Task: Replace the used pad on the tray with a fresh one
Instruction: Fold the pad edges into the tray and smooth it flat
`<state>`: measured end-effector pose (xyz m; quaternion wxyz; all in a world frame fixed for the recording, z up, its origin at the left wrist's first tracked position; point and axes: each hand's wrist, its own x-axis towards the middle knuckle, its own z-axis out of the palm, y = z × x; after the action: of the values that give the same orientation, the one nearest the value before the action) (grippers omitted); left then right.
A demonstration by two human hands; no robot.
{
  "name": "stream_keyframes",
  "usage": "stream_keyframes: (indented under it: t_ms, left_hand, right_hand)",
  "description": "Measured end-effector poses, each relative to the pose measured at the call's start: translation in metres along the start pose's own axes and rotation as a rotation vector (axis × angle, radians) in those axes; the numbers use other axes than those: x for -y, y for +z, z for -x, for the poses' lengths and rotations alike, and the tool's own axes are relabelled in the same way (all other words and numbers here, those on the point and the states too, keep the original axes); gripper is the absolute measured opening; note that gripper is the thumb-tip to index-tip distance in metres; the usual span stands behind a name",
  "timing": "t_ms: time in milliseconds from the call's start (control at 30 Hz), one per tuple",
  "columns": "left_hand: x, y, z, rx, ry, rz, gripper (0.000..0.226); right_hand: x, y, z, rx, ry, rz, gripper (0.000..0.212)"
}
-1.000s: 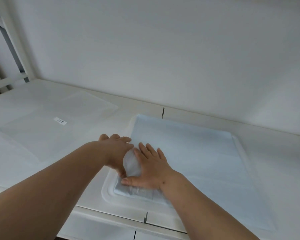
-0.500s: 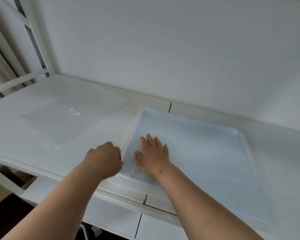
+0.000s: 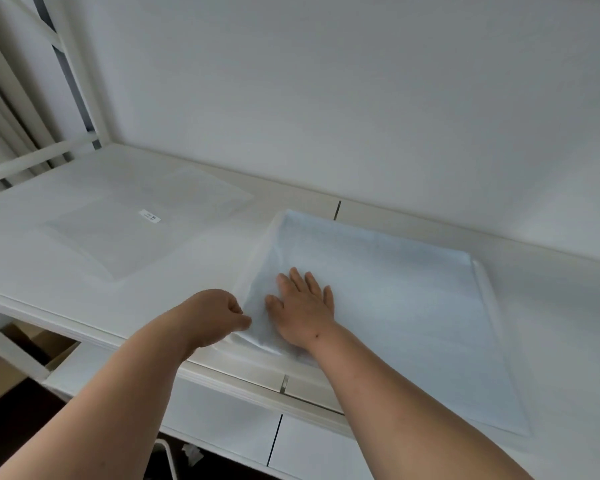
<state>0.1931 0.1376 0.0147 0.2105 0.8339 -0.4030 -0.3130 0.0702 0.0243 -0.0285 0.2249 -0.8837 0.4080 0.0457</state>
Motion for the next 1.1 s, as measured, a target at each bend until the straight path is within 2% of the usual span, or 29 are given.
stream_keyframes:
  t_ms: [133, 267, 500, 700, 867, 1100]
  left_hand:
    - [0.0, 0.001, 0.008, 0.001, 0.048, 0.298, 0.011]
    - [0.001, 0.003, 0.012, -0.055, 0.085, 0.393, 0.01]
    - [0.001, 0.008, 0.014, -0.064, 0.159, 0.195, 0.008]
    - [0.002, 0.013, 0.012, -0.13, 0.108, 0.208, 0.006]
    - [0.009, 0.017, 0.011, -0.161, 0.018, 0.171, 0.02]
    - [0.008, 0.021, 0.011, -0.252, -0.01, -0.152, 0.05]
  right_hand:
    - [0.0, -0.003, 0.001, -0.02, 0.006, -0.035, 0.06]
    - [0.0, -0.004, 0.003, -0.025, -0.01, -0.005, 0.059]
    - [-0.005, -0.001, 0.005, -0.02, -0.035, 0.043, 0.06]
    - [-0.009, -0.002, 0.003, -0.014, -0.047, 0.056, 0.065]
    - [-0.014, 0.002, 0.005, -0.03, -0.076, 0.114, 0.07]
    - [-0.016, 0.007, 0.008, -0.045, -0.095, 0.157, 0.08]
